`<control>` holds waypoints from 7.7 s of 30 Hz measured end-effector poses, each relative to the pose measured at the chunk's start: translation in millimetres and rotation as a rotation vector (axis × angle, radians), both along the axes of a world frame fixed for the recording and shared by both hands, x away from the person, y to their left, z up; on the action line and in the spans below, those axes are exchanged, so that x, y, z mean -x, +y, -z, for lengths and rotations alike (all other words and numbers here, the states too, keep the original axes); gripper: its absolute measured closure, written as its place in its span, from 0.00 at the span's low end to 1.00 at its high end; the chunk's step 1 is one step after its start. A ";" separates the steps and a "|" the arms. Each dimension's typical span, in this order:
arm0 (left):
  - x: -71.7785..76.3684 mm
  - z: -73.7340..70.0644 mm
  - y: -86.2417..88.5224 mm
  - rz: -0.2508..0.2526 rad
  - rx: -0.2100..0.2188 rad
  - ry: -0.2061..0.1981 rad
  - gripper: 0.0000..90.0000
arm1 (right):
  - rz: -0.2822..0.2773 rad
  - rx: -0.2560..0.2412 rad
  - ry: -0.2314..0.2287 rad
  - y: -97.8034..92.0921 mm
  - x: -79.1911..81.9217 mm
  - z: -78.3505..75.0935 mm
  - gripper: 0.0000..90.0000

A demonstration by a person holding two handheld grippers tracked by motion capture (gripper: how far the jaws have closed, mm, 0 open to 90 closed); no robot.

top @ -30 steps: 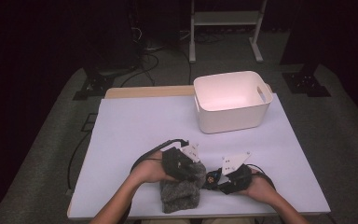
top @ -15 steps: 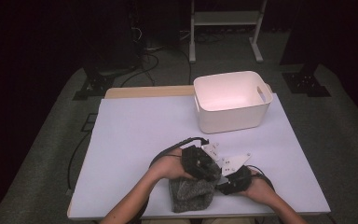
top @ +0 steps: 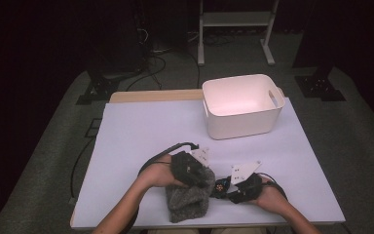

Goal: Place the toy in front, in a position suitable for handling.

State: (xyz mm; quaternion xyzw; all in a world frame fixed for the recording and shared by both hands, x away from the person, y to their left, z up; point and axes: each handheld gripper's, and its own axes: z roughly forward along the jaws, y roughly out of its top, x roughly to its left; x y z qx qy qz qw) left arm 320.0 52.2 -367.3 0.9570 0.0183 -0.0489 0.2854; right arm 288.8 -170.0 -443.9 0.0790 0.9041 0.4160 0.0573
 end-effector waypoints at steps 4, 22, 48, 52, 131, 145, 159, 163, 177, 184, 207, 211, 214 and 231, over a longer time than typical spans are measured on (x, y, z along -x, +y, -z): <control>0.4 -0.6 18.0 -0.030 0.011 -0.002 0.89 | 0.000 -0.001 0.005 -0.1 -0.6 0.0 0.63; 2.3 0.5 48.8 -0.095 0.032 0.006 0.87 | 0.008 -0.006 0.016 -0.6 -0.5 0.3 0.63; 0.9 7.3 13.4 -0.055 -0.014 -0.042 0.64 | 0.002 -0.007 0.001 -0.2 -0.2 0.9 0.63; 0.2 3.4 16.5 -0.062 0.000 -0.036 0.68 | 0.001 -0.006 0.000 -0.1 -0.2 0.9 0.63; -5.2 29.5 64.5 -0.109 0.234 0.109 0.86 | -0.077 0.237 0.033 55.1 -16.8 -27.0 0.63; -8.6 -18.3 57.7 -0.085 0.229 0.036 0.86 | -0.031 -0.010 0.028 45.4 -23.8 -38.1 0.63; -9.5 -7.7 38.1 -0.058 0.215 0.069 0.86 | -0.016 0.072 0.030 36.7 -18.0 -31.8 0.62; -7.3 -11.9 33.5 -0.038 0.229 0.065 0.86 | -0.019 0.086 0.019 34.5 -15.1 -36.0 0.62; -5.5 -14.6 33.2 -0.032 0.224 0.056 0.86 | -0.018 0.091 -0.003 25.1 -9.2 -40.0 0.63; -4.6 -18.3 26.1 -0.018 0.222 0.048 0.86 | -0.008 0.070 -0.019 20.9 -6.6 -39.6 0.63; -4.5 -53.4 0.2 0.045 0.266 0.018 0.86 | -0.010 -0.052 -0.014 15.9 -10.2 -47.3 0.63; -7.6 -52.1 4.6 0.039 0.287 0.035 0.86 | -0.005 -0.054 -0.014 10.1 -9.3 -48.1 0.63; -7.3 -52.1 6.6 0.036 0.288 0.031 0.86 | -0.016 -0.033 -0.023 11.0 -9.2 -49.8 0.63; -13.6 -39.5 13.1 0.003 0.313 0.059 0.86 | 0.013 -0.030 -0.003 -2.7 -8.7 -55.0 0.63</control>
